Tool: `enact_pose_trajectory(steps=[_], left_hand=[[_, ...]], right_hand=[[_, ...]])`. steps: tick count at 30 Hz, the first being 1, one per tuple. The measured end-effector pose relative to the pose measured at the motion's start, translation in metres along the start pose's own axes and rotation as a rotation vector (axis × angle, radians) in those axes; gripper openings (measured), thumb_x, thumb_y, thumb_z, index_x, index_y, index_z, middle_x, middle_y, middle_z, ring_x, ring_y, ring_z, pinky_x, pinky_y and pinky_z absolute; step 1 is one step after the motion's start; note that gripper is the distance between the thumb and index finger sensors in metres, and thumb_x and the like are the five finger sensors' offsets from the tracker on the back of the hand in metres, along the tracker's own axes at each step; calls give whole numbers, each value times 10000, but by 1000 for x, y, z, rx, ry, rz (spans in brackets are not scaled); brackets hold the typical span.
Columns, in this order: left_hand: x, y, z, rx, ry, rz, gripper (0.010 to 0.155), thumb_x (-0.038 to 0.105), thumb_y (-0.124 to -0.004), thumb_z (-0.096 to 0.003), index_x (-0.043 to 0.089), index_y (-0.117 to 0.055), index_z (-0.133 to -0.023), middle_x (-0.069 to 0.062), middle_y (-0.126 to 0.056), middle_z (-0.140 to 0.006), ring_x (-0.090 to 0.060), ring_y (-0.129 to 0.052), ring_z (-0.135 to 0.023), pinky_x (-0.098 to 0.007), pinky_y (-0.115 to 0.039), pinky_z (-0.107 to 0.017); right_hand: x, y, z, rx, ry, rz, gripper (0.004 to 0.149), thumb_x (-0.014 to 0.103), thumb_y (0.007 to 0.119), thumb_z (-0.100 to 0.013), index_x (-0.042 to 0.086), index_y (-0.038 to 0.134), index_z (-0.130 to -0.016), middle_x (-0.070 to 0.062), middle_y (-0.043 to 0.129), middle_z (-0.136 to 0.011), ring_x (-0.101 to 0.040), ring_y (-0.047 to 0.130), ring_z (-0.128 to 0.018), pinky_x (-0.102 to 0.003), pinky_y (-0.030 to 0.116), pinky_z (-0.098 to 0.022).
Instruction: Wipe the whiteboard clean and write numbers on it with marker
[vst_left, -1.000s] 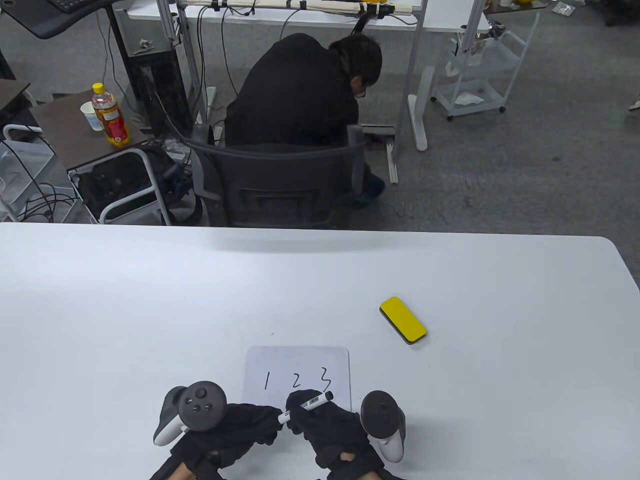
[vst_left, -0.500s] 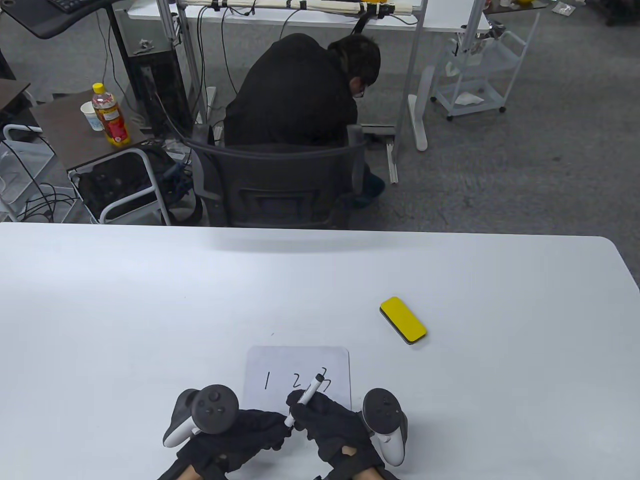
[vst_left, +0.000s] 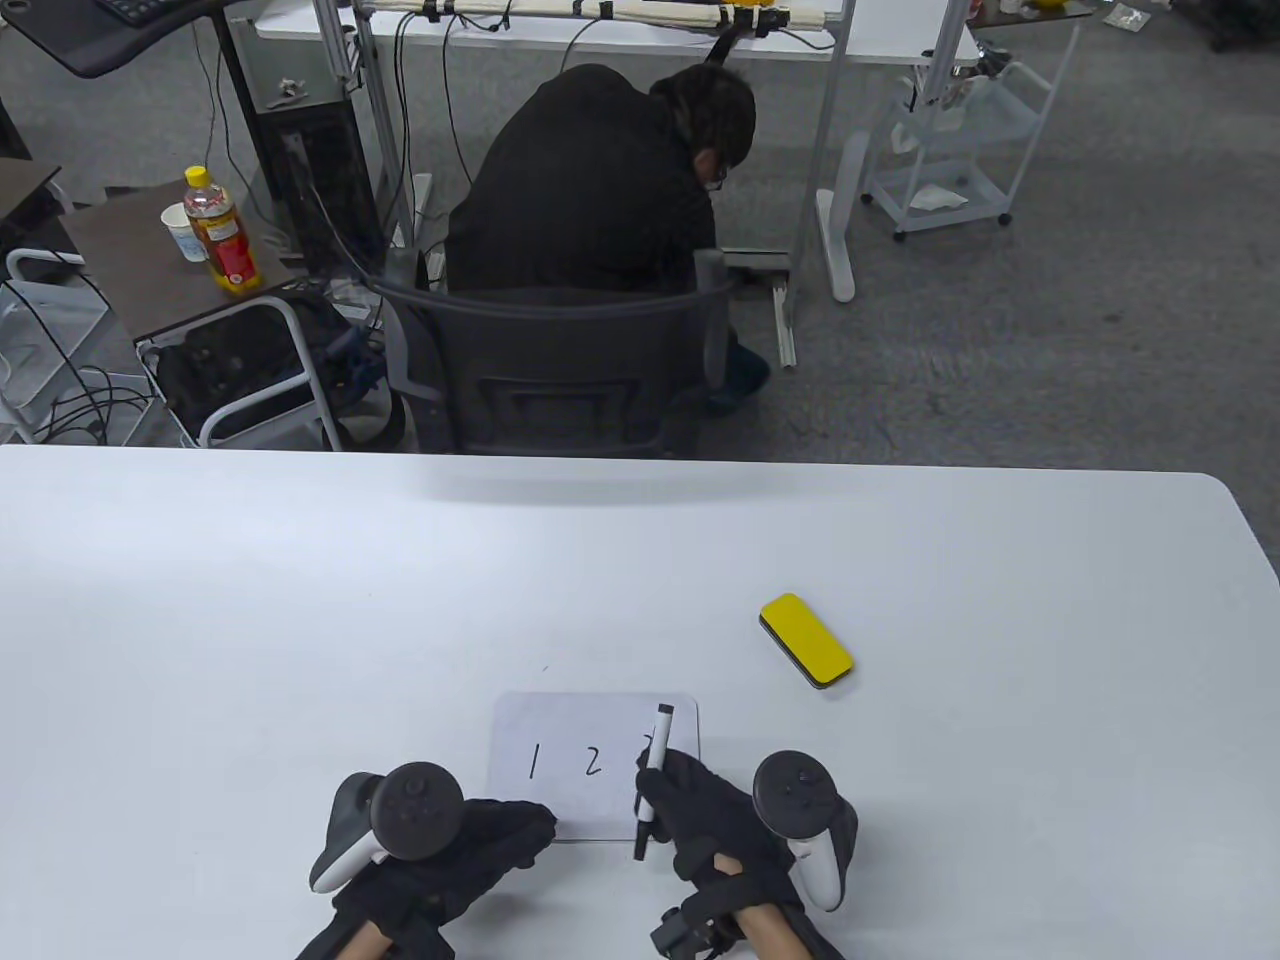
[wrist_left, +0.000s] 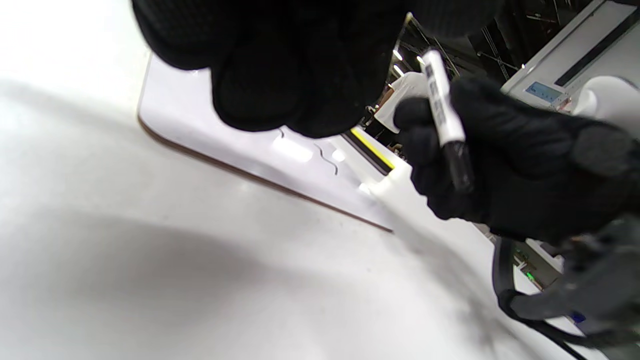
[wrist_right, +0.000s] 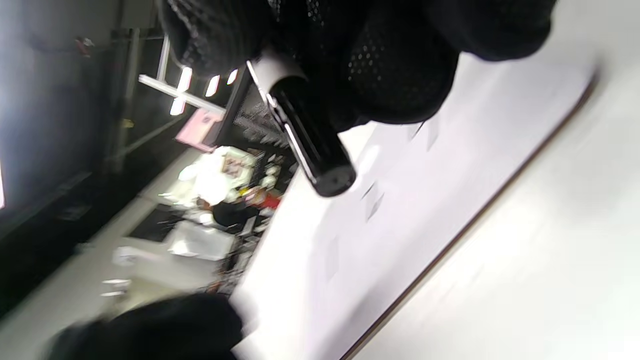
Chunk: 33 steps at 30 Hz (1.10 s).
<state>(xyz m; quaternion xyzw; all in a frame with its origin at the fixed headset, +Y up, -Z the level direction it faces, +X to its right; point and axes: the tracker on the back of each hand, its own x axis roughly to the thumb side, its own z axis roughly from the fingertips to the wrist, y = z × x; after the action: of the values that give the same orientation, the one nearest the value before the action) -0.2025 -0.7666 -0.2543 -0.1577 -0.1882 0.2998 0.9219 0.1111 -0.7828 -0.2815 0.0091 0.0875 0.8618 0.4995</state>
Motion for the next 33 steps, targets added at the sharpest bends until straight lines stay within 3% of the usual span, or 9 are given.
enact_pose_trajectory(steps=[5, 8, 16, 26, 33], left_hand=[[-1, 2, 0, 2, 7, -24, 565, 610, -627, -572, 288, -827, -991, 44, -996, -815, -180, -993, -722, -383, -843, -593], [-2, 3, 0, 3, 12, -51, 565, 611, -625, -573, 291, -820, -997, 44, -992, -822, -179, -990, -729, -383, -841, -597], [-3, 5, 1, 1, 27, -64, 571, 613, -623, -573, 290, -815, -1003, 40, -985, -835, -186, -985, -740, -388, -837, -604], [-1, 5, 1, -15, 37, -143, 569, 613, -639, -568, 300, -800, -1015, 48, -976, -851, -182, -979, -756, -389, -833, -613], [0, 3, 0, -21, 41, -184, 575, 617, -641, -565, 300, -795, -1019, 46, -972, -857, -183, -977, -760, -389, -831, -617]], right_hand=[[-18, -48, -6, -204, 163, 418, 535, 403, 827, -539, 23, 800, -915, -162, 973, -674, -297, 951, -507, -457, 798, -389], [-29, -58, -9, -241, 258, 536, 534, 401, 842, -535, 19, 807, -908, -163, 973, -671, -300, 950, -507, -462, 796, -390], [-37, -48, -18, -286, 324, 807, 549, 416, 865, -515, 29, 819, -902, -133, 976, -641, -277, 948, -488, -453, 799, -387], [-32, -33, -23, -257, 308, 984, 621, 444, 881, -499, 10, 793, -934, -108, 951, -635, -271, 935, -499, -468, 789, -406], [-31, -32, -23, -246, 305, 998, 619, 451, 868, -510, 14, 789, -941, -104, 948, -645, -274, 934, -507, -469, 786, -411]])
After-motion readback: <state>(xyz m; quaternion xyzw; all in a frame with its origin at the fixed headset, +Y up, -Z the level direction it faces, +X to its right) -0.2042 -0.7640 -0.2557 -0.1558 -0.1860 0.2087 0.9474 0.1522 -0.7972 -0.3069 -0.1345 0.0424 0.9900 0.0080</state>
